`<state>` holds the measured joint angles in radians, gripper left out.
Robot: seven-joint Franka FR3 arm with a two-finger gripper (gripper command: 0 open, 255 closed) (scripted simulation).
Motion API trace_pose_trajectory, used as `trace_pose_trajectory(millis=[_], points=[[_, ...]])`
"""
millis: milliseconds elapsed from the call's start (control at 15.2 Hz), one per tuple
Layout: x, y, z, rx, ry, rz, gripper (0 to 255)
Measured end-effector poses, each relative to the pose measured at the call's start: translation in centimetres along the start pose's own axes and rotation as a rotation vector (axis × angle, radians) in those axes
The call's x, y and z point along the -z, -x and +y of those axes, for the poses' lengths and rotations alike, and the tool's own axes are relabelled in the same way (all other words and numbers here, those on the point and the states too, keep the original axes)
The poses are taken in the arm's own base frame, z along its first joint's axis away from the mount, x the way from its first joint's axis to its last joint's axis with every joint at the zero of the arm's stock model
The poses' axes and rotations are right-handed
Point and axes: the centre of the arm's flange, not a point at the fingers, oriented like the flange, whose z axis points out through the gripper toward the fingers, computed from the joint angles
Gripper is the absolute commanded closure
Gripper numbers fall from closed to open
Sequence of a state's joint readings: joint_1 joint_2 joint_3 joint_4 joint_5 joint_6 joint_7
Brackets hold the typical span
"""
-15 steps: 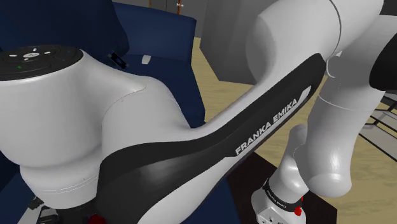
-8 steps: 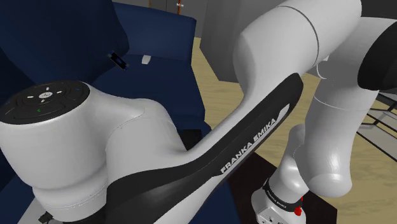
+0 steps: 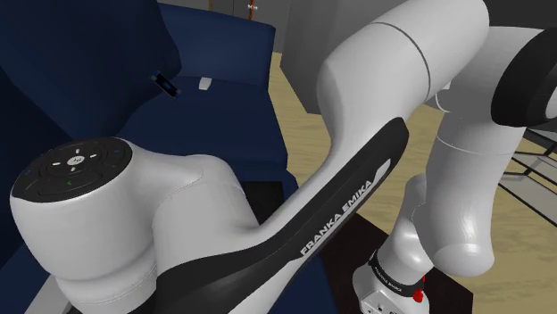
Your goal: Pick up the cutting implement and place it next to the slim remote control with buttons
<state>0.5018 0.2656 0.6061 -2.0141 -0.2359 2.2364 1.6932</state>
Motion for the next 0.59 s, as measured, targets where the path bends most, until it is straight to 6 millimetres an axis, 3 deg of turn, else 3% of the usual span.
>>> trace_pose_trajectory(millis=[66,132,594], points=[[-0.01,0.01,0.0,0.0,0.0,0.0,255],[-0.02,0.01,0.01,0.0,0.0,0.0,0],[0.55,0.02,0.01,0.0,0.0,0.0,0]])
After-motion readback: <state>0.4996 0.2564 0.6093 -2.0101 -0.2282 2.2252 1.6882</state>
